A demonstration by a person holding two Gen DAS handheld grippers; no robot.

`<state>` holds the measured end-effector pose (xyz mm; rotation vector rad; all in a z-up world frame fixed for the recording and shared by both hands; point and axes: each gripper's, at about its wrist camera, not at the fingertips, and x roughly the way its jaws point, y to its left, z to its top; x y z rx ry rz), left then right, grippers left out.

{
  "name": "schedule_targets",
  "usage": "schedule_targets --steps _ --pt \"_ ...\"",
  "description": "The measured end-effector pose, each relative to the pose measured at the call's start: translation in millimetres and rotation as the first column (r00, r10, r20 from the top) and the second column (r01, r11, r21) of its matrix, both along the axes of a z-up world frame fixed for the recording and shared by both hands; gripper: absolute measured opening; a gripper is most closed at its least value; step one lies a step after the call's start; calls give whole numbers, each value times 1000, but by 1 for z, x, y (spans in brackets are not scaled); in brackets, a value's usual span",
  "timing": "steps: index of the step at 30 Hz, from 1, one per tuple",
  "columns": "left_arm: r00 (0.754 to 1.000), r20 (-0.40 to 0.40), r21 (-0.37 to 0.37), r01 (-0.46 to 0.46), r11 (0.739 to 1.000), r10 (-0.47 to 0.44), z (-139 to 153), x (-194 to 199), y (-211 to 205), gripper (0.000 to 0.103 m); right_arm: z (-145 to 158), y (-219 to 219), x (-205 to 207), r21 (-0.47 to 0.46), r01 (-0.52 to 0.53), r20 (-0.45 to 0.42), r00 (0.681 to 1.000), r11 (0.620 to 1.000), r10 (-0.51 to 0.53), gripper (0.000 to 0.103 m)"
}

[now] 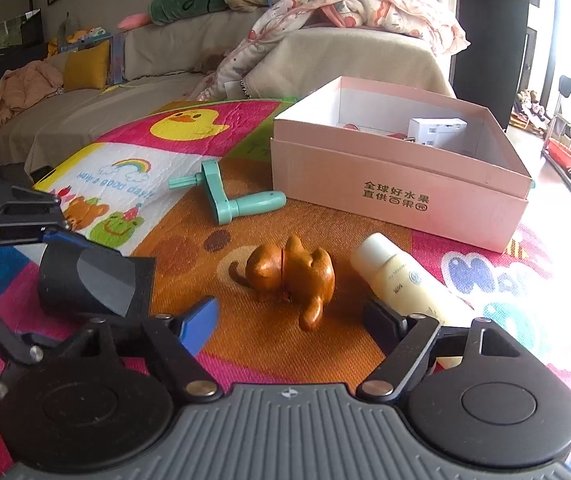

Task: Organize rigid objects
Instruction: 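Grasp the brown wooden dog toy with the right tool while the left tool lifts the nozzle, then drop the dog toy into the pink box with the right tool while the left tool drops the nozzle in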

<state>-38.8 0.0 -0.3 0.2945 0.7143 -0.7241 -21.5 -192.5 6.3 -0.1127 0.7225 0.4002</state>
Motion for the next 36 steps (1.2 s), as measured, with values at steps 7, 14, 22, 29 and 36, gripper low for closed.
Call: schedule_targets --steps 7,14,22,29,36 --pt "996 71 24 -57 998 55 2 -17 -8 58 5 15 9 -55 -14 33 999 998 16 49" --pt "996 42 1 -75 997 75 5 -33 -17 58 14 -5 -27 -81 -55 22 998 995 57 49" --pt "988 97 -128 -111 986 124 61 -20 -13 58 39 -43 -47 -31 -4 41 999 1000 5 49" --pt "940 209 -357 -183 916 269 176 88 -17 58 137 -68 -1 77 80 297 950 994 -99 49" --pt "946 13 -305 -304 902 324 130 234 -73 58 122 -50 100 76 125 134 982 989 -135 49"
